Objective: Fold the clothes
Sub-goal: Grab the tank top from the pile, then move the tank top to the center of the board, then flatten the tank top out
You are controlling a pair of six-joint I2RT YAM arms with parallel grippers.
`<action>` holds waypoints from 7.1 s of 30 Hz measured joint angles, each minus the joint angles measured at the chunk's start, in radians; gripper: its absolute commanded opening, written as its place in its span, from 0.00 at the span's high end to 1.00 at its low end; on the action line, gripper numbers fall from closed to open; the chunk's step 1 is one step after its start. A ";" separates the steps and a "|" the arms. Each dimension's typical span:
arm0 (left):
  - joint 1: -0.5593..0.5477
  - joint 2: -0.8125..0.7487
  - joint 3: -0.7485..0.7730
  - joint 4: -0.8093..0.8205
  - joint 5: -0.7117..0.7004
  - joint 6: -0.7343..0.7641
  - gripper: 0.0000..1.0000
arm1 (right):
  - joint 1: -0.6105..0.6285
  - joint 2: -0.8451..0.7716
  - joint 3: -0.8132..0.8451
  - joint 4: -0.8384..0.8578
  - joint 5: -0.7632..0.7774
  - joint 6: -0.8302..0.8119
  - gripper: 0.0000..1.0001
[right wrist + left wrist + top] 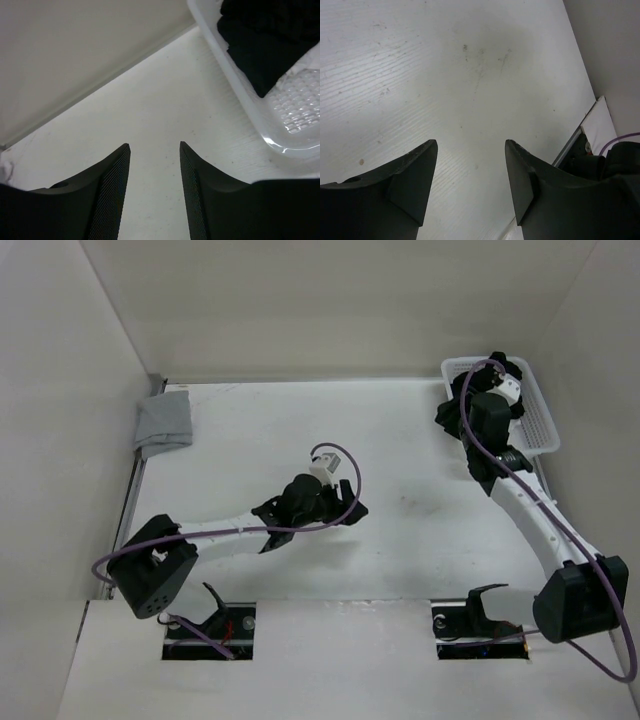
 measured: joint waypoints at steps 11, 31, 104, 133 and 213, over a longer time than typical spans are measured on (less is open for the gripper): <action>0.015 -0.073 -0.009 -0.024 -0.039 -0.013 0.46 | 0.045 -0.075 -0.018 0.004 -0.050 -0.037 0.97; 0.055 -0.111 -0.012 -0.024 -0.083 0.005 0.46 | -0.286 0.908 0.741 -0.002 0.029 -0.051 0.53; 0.161 -0.281 -0.115 -0.378 -0.326 0.011 0.64 | 0.589 0.116 -0.240 0.188 -0.077 0.036 0.80; -0.259 0.275 0.293 -0.619 -0.719 0.159 0.74 | 0.509 -0.338 -0.698 0.088 -0.018 0.228 0.71; 0.371 -0.637 0.380 -0.787 -0.484 0.092 1.00 | 0.811 -0.461 0.071 -0.256 0.157 0.076 0.95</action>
